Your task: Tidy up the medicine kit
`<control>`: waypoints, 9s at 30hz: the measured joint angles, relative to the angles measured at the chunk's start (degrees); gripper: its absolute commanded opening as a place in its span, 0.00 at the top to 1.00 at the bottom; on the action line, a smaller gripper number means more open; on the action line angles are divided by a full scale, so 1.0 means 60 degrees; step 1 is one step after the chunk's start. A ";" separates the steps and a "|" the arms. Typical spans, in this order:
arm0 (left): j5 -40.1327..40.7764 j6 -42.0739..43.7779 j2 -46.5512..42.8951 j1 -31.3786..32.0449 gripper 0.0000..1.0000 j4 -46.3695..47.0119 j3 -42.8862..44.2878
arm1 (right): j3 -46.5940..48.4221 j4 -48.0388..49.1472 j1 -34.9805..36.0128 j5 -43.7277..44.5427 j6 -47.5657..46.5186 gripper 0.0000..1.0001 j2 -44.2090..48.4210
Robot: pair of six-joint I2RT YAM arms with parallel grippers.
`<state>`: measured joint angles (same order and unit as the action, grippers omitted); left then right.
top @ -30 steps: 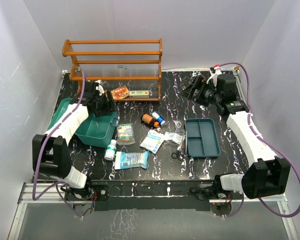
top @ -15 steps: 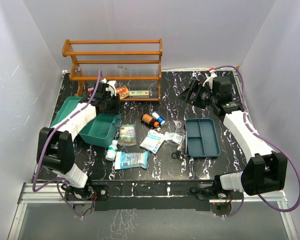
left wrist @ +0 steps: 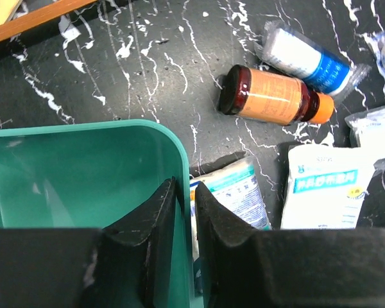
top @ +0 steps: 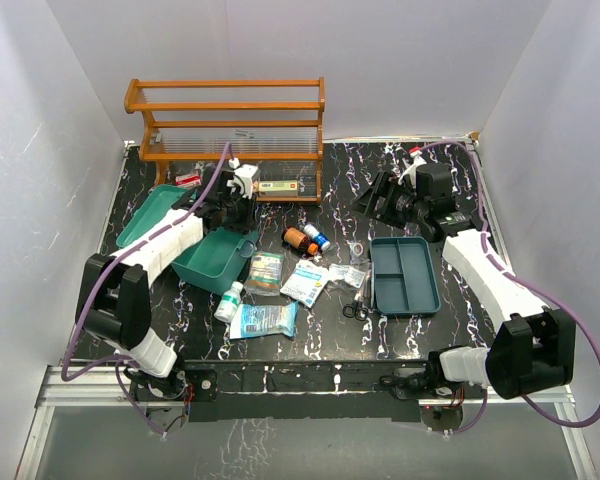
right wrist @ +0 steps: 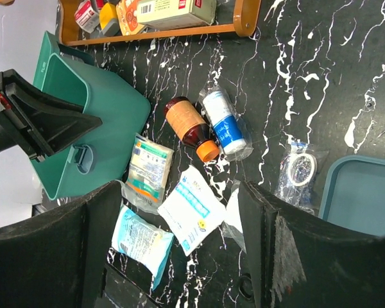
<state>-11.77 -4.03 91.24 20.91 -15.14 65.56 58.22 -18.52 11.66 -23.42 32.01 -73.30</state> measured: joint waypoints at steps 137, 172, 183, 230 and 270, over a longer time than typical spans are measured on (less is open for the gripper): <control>-0.3563 0.6699 -0.3920 0.2830 0.66 0.1333 -0.3162 | 0.0980 -0.2517 0.2736 -0.3249 0.1781 0.38 -0.0710; 0.4488 -0.9067 -0.5421 0.0313 0.65 -0.0138 -0.2962 | -0.0477 -0.1993 0.2470 0.0747 0.1745 0.37 0.2251; 0.4568 -1.0120 -0.3136 0.0229 0.66 0.0310 -0.3085 | -0.1115 -0.0838 0.2539 0.2852 0.1417 0.37 0.0943; 0.4339 -1.1406 0.1923 0.0892 0.43 -0.0189 -0.0066 | -0.0433 -0.1373 0.2557 0.4087 0.1082 0.38 -0.0346; 0.5264 -0.9264 0.1690 0.0324 0.52 -0.0492 0.0608 | 0.0087 -0.1665 0.2612 0.3989 0.1096 0.39 -0.1045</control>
<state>19.81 -59.61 101.38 22.85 -18.09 69.21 58.74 -28.51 27.33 0.51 38.59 -79.57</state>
